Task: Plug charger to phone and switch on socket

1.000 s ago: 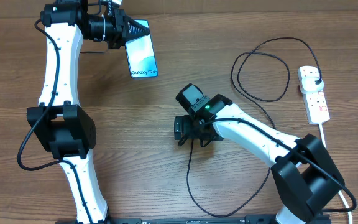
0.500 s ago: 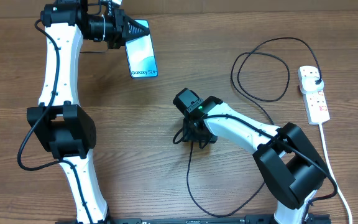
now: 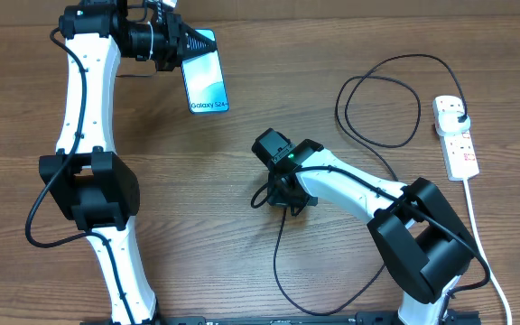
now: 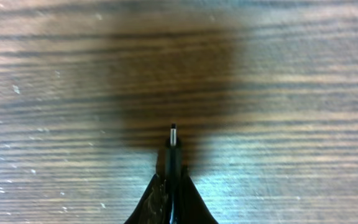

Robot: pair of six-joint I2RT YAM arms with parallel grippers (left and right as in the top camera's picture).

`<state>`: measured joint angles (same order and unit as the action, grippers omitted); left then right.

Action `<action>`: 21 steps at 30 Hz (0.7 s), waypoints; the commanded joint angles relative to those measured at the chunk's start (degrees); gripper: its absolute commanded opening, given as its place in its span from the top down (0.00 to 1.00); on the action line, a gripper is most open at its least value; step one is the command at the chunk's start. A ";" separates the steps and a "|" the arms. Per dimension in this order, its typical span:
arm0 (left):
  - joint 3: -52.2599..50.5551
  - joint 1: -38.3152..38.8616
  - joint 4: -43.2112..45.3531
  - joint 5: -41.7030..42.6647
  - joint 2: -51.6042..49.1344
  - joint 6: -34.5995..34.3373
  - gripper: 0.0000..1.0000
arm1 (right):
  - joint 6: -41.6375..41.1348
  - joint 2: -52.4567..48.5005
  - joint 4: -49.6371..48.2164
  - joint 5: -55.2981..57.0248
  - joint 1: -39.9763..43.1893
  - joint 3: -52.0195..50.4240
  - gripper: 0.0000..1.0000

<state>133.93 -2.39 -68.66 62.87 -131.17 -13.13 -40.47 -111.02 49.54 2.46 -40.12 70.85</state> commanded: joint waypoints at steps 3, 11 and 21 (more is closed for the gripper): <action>1.22 -0.22 -0.11 1.68 1.53 -0.83 0.96 | -0.02 0.00 2.47 -1.77 0.26 3.17 0.96; 1.22 -0.22 -0.13 1.70 1.53 -1.29 0.96 | -0.68 0.00 5.62 -4.44 6.91 10.62 0.96; 1.22 -0.22 -0.11 1.68 1.53 -1.27 0.96 | 8.37 0.00 -2.08 -42.88 20.46 12.87 0.96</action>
<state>133.93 -2.39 -68.79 62.76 -131.17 -13.52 -36.99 -111.07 50.15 -22.90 -22.13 82.19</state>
